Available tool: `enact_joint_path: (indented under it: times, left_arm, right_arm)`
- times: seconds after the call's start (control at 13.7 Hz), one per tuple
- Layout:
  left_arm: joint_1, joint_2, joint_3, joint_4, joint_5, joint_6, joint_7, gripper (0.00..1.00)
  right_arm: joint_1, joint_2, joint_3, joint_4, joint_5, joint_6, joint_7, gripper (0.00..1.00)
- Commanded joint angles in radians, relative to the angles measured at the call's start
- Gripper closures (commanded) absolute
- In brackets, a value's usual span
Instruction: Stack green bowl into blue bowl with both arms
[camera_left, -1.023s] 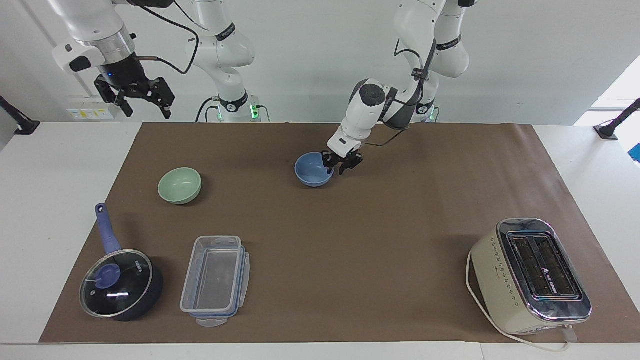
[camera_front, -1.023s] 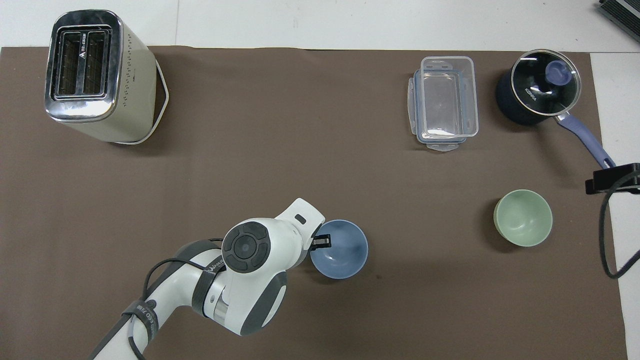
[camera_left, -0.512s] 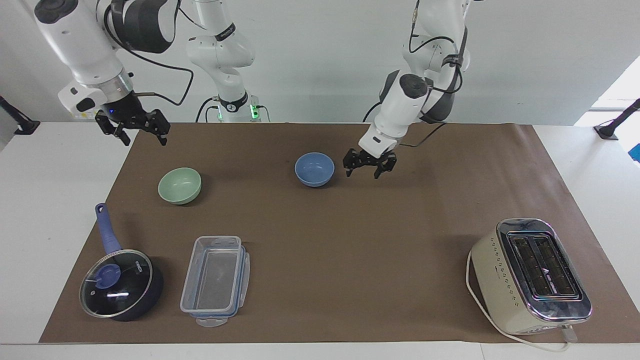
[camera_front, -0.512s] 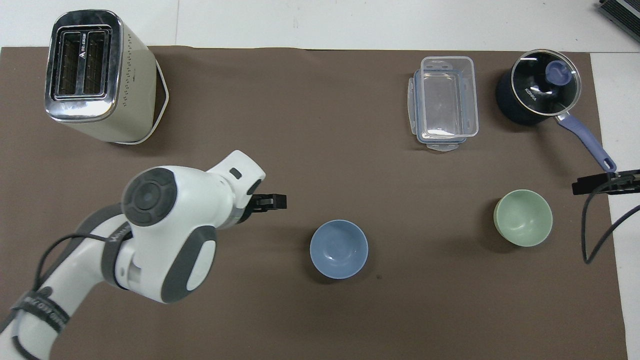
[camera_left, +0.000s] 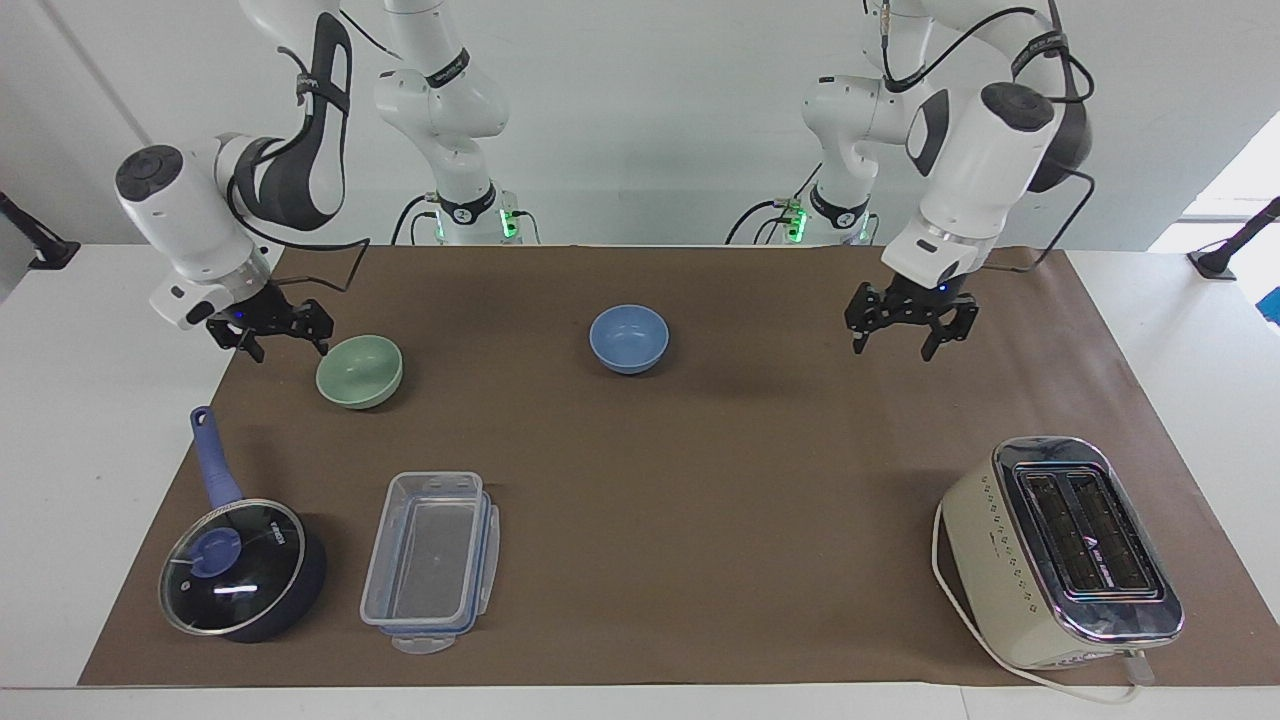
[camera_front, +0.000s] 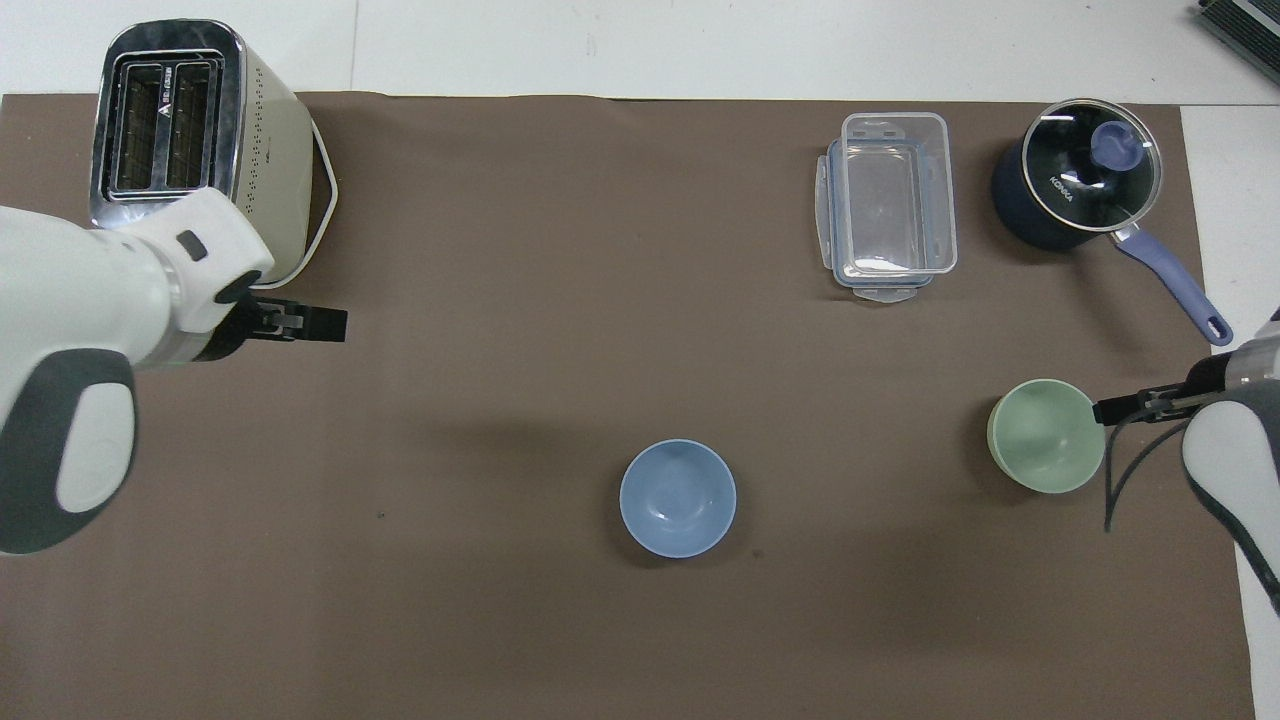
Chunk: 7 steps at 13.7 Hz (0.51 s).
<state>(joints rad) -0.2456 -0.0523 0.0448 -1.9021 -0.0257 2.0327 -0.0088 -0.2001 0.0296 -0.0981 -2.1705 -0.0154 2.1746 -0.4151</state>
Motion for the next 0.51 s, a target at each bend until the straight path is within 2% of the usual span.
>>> enact_joint_path:
  times: [0.0,0.15,0.29,0.37,0.44]
  left_arm:
    - [0.064,0.049,-0.014,0.160,0.027,-0.133,0.064,0.00]
    - [0.103,0.101,-0.014,0.326,0.030,-0.280,0.145,0.00]
    - [0.130,0.097,-0.011,0.382,0.027,-0.365,0.188,0.00]
    - [0.132,0.082,-0.010,0.377,0.024,-0.382,0.187,0.00]
    - [0.132,0.077,-0.010,0.371,0.024,-0.390,0.185,0.00]
  right_arm:
    - [-0.021,-0.010,0.009,-0.112,0.015,0.117,-0.022,0.00]
    - [-0.019,0.006,0.009,-0.117,0.015,0.119,-0.022,0.00]
    - [-0.015,0.015,0.009,-0.121,0.015,0.119,-0.022,0.03]
    - [-0.015,0.015,0.009,-0.121,0.015,0.120,-0.030,0.32]
    - [-0.018,0.016,0.009,-0.121,0.015,0.122,-0.030,0.48]
